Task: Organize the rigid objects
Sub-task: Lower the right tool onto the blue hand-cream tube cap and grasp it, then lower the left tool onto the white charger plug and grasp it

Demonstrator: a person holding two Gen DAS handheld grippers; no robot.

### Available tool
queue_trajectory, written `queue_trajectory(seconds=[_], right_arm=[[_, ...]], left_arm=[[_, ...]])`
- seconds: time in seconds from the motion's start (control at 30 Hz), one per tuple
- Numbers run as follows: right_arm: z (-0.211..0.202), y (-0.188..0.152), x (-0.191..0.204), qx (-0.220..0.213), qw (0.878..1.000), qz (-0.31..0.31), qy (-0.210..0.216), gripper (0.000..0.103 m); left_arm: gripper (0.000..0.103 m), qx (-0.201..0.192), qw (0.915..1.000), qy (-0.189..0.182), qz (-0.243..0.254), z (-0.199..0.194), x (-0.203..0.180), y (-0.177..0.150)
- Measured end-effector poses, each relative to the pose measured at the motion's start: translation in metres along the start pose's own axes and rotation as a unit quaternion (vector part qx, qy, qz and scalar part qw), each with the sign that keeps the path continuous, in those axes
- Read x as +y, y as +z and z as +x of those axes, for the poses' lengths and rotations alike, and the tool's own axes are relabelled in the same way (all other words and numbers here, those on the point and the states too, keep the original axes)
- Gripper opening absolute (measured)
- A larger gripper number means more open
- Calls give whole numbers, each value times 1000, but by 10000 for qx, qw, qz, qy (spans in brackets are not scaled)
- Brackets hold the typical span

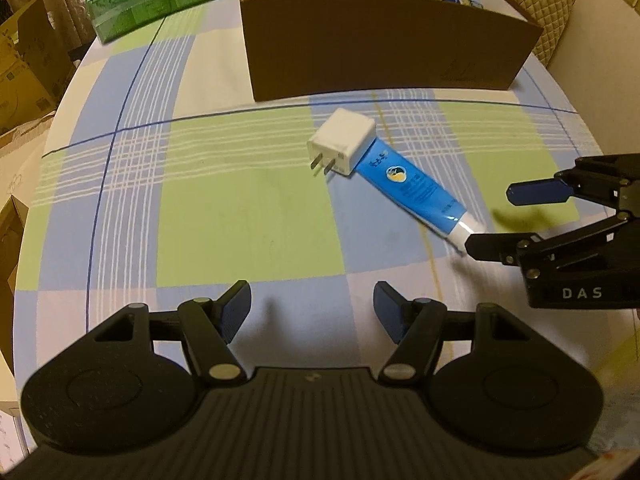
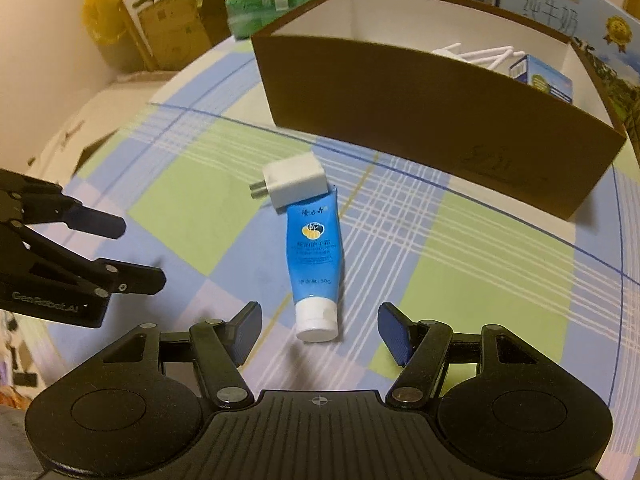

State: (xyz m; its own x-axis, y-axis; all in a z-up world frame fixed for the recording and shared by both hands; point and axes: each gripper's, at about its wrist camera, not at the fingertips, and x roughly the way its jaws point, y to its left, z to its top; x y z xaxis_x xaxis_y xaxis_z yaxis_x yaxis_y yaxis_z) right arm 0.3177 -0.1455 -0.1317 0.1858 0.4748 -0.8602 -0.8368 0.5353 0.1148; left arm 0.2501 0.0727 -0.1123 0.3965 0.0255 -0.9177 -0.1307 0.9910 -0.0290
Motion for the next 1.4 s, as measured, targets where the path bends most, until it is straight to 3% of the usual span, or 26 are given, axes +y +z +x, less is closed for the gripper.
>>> queue_trajectory(seconds=[0.13,0.33,0.5,0.67,0.97,1.4], right_arm=[[9,0,2,11,10000,-43,66,61],[22,1,3,84,9998,-162,-38,48],[33,2,4,121,9995,-248,-170,43],[37,-3,4,174,9993,-307,-140,26],[25,-19,-7,194,9993,-188,-267,25],[-14,-56,-84,99,9856,1192,-1199,25]], left_arm=[[64,55,10000,54,29,8,1,-1],[64,120,9999,4,45,16,0,-1],[64,161,9998,-9,68,20,-1,1],[64,179,9998,-20,71,22,1,2],[64,203,9997,-39,122,25,6,2],[64,63,9990,-205,392,28,4,9]])
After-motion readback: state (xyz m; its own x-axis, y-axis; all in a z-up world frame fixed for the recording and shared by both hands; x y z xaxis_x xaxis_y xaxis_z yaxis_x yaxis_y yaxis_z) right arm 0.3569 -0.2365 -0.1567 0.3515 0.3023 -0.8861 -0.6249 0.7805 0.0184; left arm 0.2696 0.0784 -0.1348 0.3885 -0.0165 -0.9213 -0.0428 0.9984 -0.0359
